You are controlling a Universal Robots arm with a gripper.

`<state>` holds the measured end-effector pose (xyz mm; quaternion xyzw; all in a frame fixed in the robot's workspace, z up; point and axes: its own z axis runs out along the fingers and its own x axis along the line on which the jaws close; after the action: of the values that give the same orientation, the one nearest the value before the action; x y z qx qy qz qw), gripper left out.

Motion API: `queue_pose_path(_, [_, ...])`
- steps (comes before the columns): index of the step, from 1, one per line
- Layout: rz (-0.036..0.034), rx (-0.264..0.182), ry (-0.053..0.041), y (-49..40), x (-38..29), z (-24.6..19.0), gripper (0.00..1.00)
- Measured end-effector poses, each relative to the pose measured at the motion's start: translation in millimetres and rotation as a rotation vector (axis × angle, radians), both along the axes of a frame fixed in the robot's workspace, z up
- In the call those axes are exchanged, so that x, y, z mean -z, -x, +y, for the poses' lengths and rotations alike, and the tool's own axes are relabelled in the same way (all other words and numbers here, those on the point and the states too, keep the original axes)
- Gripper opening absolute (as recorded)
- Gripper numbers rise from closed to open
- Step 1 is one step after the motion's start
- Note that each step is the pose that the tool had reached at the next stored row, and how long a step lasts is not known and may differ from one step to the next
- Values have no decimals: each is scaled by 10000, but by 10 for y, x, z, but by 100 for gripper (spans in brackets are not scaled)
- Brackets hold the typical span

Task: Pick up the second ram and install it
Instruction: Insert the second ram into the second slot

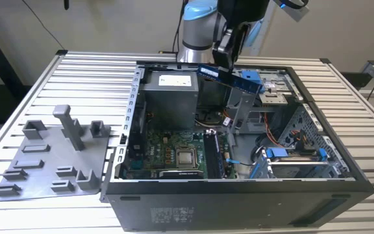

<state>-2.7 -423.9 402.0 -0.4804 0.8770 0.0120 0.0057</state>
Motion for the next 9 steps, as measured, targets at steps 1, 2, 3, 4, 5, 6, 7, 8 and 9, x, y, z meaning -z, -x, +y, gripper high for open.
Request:
queue_pose_path(1, [1, 112, 1, 0, 0, 0, 14])
queue_pose_path(2, [1, 232, 1, 0, 1, 0, 14])
queue_pose_path(3, [0, 358, 1, 0, 2, 0, 14])
queue_pose_path(4, [0, 486, 1, 0, 3, 0, 14])
queue_pose_path(5, [1, 614, 0, 0, 4, 0, 14])
queue_pose_path(6, [0, 733, 0, 0, 5, 0, 14])
queue_pose_path(7, [0, 854, 0, 0, 6, 0, 14])
queue_pose_path(8, [0, 986, 0, 0, 7, 0, 14])
queue_pose_path(9, [0, 1132, 0, 0, 8, -1, 14])
